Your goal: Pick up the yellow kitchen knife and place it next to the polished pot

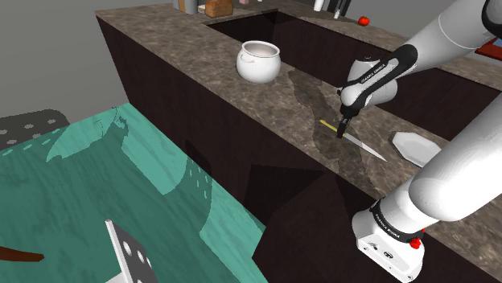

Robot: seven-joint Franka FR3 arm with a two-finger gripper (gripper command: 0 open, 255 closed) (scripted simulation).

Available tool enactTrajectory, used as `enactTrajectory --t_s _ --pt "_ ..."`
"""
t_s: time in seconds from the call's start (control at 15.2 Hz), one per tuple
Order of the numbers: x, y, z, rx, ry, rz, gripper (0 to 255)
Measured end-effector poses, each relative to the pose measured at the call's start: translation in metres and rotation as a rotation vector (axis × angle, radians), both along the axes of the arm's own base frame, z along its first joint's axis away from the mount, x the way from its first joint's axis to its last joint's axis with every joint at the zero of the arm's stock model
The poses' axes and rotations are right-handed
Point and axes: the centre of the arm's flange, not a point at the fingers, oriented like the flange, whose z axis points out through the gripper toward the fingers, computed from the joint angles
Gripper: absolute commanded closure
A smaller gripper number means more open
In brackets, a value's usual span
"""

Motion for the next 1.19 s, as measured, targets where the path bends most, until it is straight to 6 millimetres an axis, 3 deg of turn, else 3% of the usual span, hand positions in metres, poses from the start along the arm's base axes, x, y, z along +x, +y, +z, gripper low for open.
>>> enactTrajectory --t_s 0.07,0.13,0.79,1.19 --pt "0.0 0.0 0.0 0.0 0.0 0.0 0" --pt "0.0 0.0 0.0 0.0 0.0 0.0 255" --pt "0.0 0.0 0.0 0.0 -0.001 0.001 255" --pt "0.0 0.0 0.026 0.0 -0.001 0.0 255"
